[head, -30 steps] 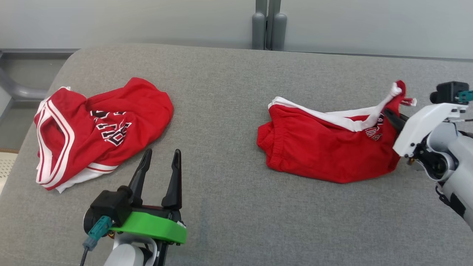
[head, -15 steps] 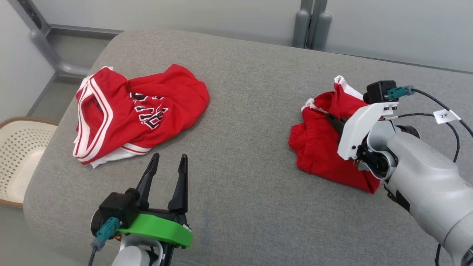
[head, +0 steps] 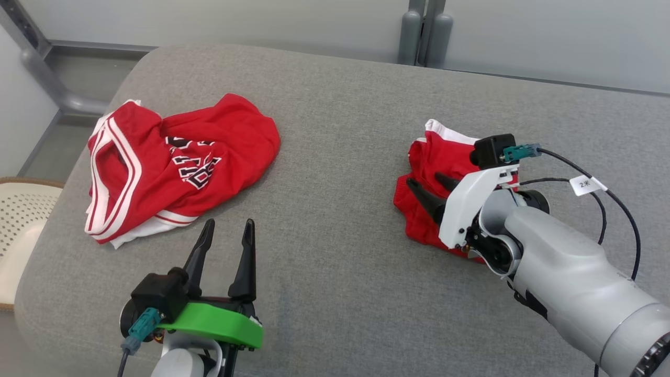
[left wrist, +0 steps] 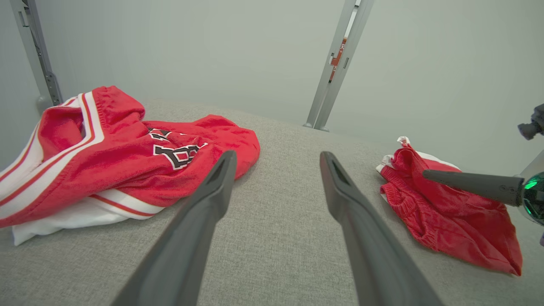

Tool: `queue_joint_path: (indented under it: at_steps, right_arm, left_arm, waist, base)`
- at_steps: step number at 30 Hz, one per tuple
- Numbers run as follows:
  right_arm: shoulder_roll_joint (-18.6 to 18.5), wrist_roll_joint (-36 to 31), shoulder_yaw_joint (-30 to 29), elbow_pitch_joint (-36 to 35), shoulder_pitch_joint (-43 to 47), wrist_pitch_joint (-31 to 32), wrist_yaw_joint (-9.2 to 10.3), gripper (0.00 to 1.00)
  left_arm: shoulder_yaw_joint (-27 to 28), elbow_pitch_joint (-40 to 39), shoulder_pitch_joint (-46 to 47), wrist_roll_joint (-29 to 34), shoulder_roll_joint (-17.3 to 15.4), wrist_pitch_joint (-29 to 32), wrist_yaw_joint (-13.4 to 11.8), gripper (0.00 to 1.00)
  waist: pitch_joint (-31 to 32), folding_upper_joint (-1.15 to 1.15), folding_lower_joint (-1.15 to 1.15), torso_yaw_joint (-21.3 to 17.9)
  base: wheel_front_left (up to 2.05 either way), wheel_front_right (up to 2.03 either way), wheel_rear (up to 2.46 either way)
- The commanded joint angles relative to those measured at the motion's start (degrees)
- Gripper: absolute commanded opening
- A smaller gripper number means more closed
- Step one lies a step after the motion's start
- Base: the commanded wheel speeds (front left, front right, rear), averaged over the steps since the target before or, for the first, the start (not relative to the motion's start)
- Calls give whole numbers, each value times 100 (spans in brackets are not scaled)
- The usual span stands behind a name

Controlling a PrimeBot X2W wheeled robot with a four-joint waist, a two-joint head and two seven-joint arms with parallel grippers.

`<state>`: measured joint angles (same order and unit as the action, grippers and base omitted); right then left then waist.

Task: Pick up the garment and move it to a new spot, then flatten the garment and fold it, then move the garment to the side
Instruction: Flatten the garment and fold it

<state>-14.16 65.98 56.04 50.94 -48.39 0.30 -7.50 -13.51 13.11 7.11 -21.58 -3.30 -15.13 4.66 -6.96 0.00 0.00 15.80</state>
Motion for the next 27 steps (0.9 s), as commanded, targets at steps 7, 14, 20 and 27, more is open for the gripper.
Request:
queue_joint_path:
  at_steps: [7, 14, 20, 27]
  right_arm:
    - [-740, 188, -201, -924, 199, -876, 2, 100]
    - [-1509, 143, -516, -962, 556, -1328, 2, 100]
    - [-1601, 26, -595, -631, 684, -1361, 1, 100]
    - [-1284, 89, -512, -290, 405, -1063, 1, 0]
  left_arm:
    - [162, -27, -155, 91, -16, -1, 46, 100]
    - [215, -87, -232, 152, -2, -1, 83, 100]
    - [187, -81, -161, 186, 8, -1, 106, 100]
    - [182, -49, 27, 197, 14, -2, 139, 100]
  waist:
    - [258, 0, 0, -515]
    - [337, 0, 0, -660]
    - [234, 0, 0, -593]
    - [-1, 0, 0, -378]
  base:
    - [0, 0, 0]
    - [0, 0, 0]
    - [0, 0, 0]
    - [0, 0, 0]
